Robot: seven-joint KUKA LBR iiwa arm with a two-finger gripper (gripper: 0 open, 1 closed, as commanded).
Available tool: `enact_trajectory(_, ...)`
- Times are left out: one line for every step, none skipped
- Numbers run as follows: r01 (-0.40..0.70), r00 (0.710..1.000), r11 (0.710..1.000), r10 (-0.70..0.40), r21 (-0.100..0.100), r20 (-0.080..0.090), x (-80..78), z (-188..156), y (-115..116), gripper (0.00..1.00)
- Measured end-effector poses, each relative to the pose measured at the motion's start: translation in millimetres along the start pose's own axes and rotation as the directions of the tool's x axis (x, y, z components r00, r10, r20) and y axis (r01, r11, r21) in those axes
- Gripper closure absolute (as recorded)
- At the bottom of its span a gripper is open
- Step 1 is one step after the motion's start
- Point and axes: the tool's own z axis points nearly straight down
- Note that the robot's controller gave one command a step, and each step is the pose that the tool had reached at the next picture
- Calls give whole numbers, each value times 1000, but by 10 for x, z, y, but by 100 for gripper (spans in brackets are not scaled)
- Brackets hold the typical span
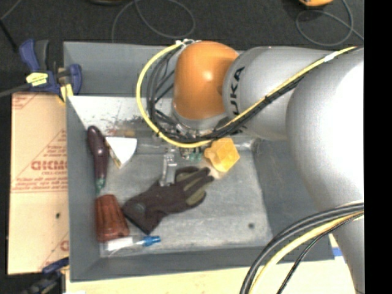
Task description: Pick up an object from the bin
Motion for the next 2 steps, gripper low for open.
enact_trajectory(-2,1000,1000,2,-1,8,-18,-52,-5,0)
enact_trajectory(268,963,963,-268,2,11,438,431,-10,0)
